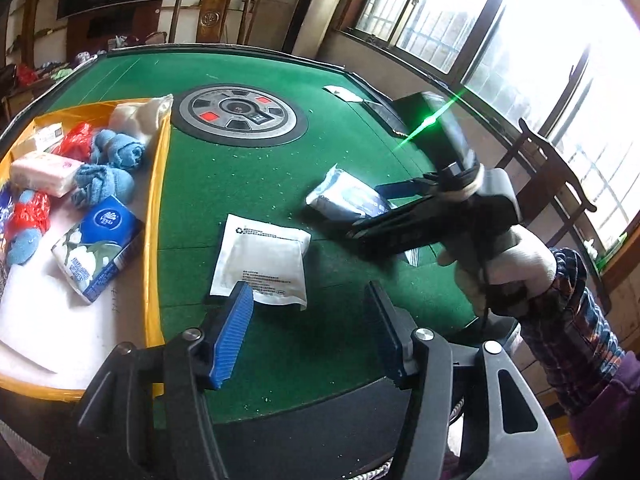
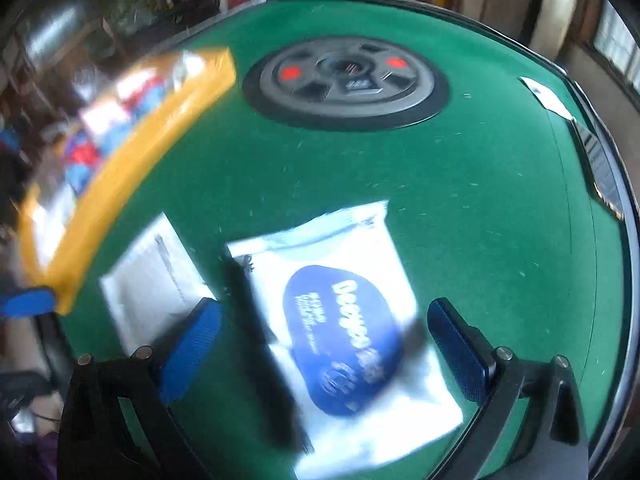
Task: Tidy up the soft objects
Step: 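Grasp the white-and-blue Deeyeo wipes pack with the right gripper, then carry the sachet into the box and release with the left gripper while the right holds the Deeyeo pack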
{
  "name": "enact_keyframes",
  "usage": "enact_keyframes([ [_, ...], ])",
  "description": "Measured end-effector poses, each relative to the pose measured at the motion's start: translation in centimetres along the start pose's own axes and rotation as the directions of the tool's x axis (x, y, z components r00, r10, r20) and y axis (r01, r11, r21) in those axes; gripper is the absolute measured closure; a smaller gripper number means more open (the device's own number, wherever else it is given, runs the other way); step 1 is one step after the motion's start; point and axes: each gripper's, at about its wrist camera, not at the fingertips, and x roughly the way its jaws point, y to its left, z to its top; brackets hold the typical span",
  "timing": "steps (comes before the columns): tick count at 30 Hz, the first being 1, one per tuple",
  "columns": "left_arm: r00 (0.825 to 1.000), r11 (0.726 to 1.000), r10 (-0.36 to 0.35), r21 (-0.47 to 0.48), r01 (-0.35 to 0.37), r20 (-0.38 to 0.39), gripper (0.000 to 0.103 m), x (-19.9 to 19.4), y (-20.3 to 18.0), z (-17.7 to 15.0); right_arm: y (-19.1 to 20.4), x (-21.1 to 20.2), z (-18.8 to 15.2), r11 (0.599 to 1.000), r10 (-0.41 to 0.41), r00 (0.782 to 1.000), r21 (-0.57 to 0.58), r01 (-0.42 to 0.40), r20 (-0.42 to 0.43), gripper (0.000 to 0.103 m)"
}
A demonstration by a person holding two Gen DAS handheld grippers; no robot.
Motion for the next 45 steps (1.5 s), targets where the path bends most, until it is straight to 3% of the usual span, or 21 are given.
enact_keyframes([
  [2, 1.000, 1.000, 0.012, 0.018, -0.012, -0.015, 0.037, 0.4, -0.5, 0.1, 0.5, 0.5, -0.4, 1.000, -0.013, 1.000, 0.008, 0.013, 0.021, 0.007],
  [4, 0.999, 0.999, 0.028, 0.036, -0.027, -0.033, 0.037, 1.1, -0.8, 0.2, -0.5, -0.2, -0.6, 0.999, -0.015, 0.999, 0.043, 0.013, 0.045, 0.031],
  [7, 0.994, 0.995, 0.084, 0.063, -0.080, -0.068, 0.037, 3.0, -1.3, 0.7, -2.4, -1.2, -1.7, 0.994, 0.037, 0.998, 0.098, -0.043, 0.058, 0.033],
  [9, 0.986, 0.986, 0.146, 0.092, -0.139, -0.078, 0.030, 4.5, -1.4, 1.4, -2.8, -1.4, -2.5, 0.994, 0.039, 0.997, 0.104, -0.045, 0.065, 0.033],
  [12, 0.943, 0.934, 0.322, 0.191, -0.301, -0.088, 0.022, 7.5, -2.0, 2.0, -3.4, -1.7, -3.3, 0.989, 0.065, 0.995, 0.130, -0.075, 0.080, 0.033],
  [14, 0.902, 0.883, 0.421, 0.272, -0.383, -0.100, 0.000, 9.8, -2.2, 2.0, -3.6, -2.0, -3.7, 0.987, 0.078, 0.993, 0.133, -0.089, 0.089, 0.033],
  [15, 0.897, 0.869, 0.439, 0.274, -0.411, -0.049, 0.000, 9.9, -2.2, 2.2, -3.7, -2.0, -3.7, 0.986, 0.083, 0.992, 0.135, -0.095, 0.091, 0.033],
  [16, 0.896, 0.867, 0.442, 0.279, -0.413, -0.049, 0.000, 10.4, -2.0, 2.4, -3.9, -2.2, -3.9, 0.986, 0.088, 0.992, 0.136, -0.101, 0.093, 0.033],
  [17, 0.912, 0.893, 0.402, 0.251, -0.373, -0.077, 0.000, 10.5, -1.4, 2.7, -4.1, -2.3, -4.0, 0.984, 0.096, 0.991, 0.141, -0.109, 0.097, 0.033],
  [18, 0.933, 0.930, 0.335, 0.205, -0.305, -0.130, 0.004, 10.6, -0.5, 3.0, -4.1, -2.3, -4.1, 0.983, 0.102, 0.990, 0.145, -0.116, 0.101, 0.033],
  [19, 0.934, 0.925, 0.332, 0.238, -0.296, -0.129, 0.011, 10.6, -0.7, 3.0, -4.1, -2.3, -4.1, 0.981, 0.109, 0.989, 0.148, -0.124, 0.105, 0.033],
  [22, 0.945, 0.929, 0.299, 0.268, -0.256, -0.135, 0.060, 9.5, -1.2, 2.6, -4.6, -2.6, -4.6, 0.973, 0.135, 0.983, 0.169, -0.155, 0.122, 0.034],
  [23, 0.956, 0.941, 0.257, 0.262, -0.215, -0.141, 0.070, 8.8, -1.3, 2.6, -4.8, -2.7, -4.7, 0.971, 0.142, 0.982, 0.176, -0.163, 0.127, 0.034],
  [24, 0.960, 0.945, 0.246, 0.256, -0.205, -0.137, 0.074, 8.3, -1.3, 2.5, -5.0, -2.8, -4.8, 0.967, 0.149, 0.980, 0.187, -0.173, 0.134, 0.034],
  [31, 0.973, 0.960, 0.214, 0.203, -0.194, -0.082, 0.083, 6.3, -1.3, 2.6, -5.7, -3.6, -5.3, 0.951, 0.161, 0.973, 0.239, -0.197, 0.164, 0.035],
  [36, 0.973, 0.971, 0.227, 0.091, -0.222, -0.050, 0.083, 4.6, 1.4, 3.2, -6.0, -4.3, -5.5, 0.946, 0.153, 0.973, 0.258, -0.195, 0.174, 0.035],
  [40, 0.966, 0.968, 0.252, 0.023, -0.251, -0.050, 0.083, 4.1, 3.9, 3.4, -5.7, -4.4, -5.3, 0.943, 0.151, 0.972, 0.270, -0.196, 0.178, 0.035],
  [45, 0.941, 0.940, 0.338, 0.062, -0.336, -0.027, 0.075, 3.9, 3.8, 3.6, -4.4, -4.7, -4.6, 0.949, 0.145, 0.972, 0.252, -0.190, 0.184, 0.035],
])
